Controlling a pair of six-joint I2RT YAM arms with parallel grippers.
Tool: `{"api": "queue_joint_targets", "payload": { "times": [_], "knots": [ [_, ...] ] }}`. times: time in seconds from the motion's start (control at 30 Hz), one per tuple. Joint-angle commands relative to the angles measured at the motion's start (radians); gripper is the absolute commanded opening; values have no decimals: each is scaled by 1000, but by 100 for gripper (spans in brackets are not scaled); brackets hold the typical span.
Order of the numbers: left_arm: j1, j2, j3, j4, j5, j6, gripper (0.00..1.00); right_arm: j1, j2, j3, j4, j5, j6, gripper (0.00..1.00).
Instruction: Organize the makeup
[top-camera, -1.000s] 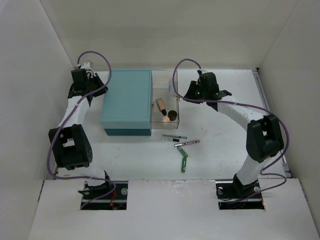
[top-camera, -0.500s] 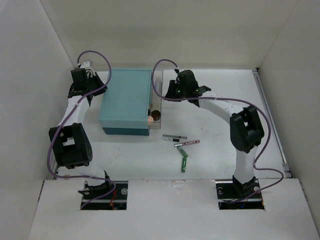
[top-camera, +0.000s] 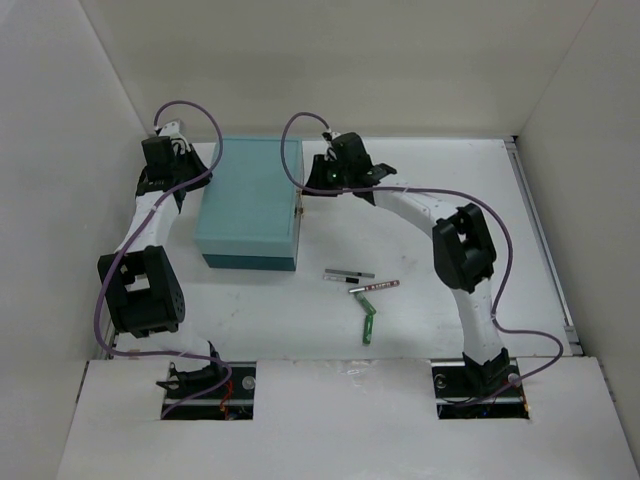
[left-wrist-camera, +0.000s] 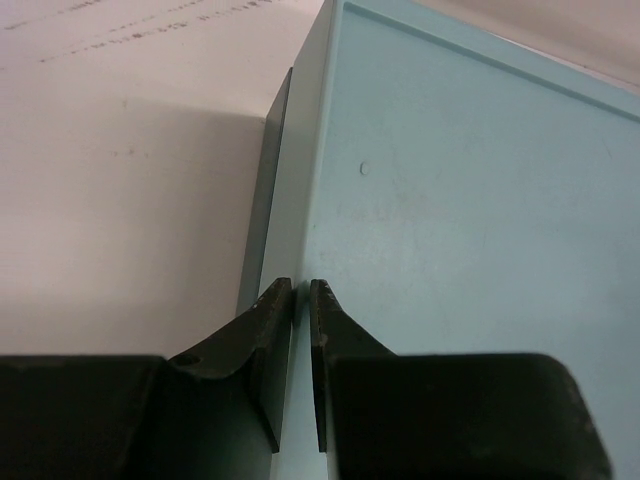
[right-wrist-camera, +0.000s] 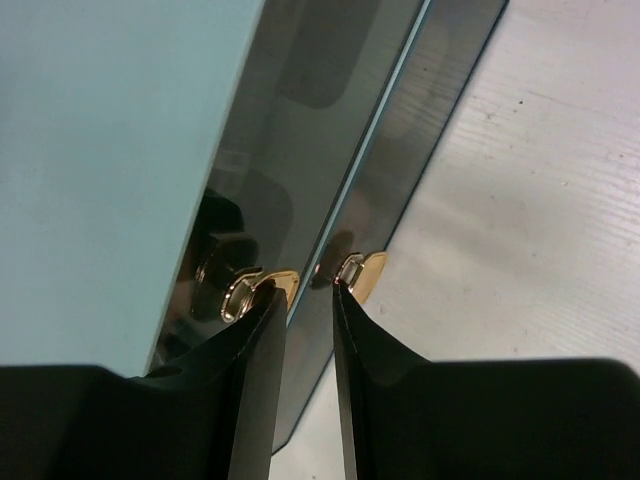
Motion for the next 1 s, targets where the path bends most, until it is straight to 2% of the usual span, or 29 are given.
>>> {"api": "queue_joint_targets", "payload": {
  "times": [0.0,0.1,0.27,0.47,0.63,0.77,0.97],
  "knots": [
    [-34,22,-35,-84,42,8,8,65,36,87,96,-90,69,32],
    [-34,12,-39,-87,42,8,8,65,4,36,107,-72,78,32],
    [-29,-3,-50,-86,42,8,8,24,-85,-129,193,-82,89,43],
    [-25,3,-47,-87,36,7,8,-31,-133,-337,400,-231,158,56],
    [-20,9,-48,-87,36,3,8,-70,-87,-395,594,-352,283,63],
    [-20,8,-47,-87,36,5,8,-97,-51,-409,714,-394,362,64],
    [-15,6,-39,-89,34,2,8,-121,-4,-407,745,-395,405,62]
  ]
}}
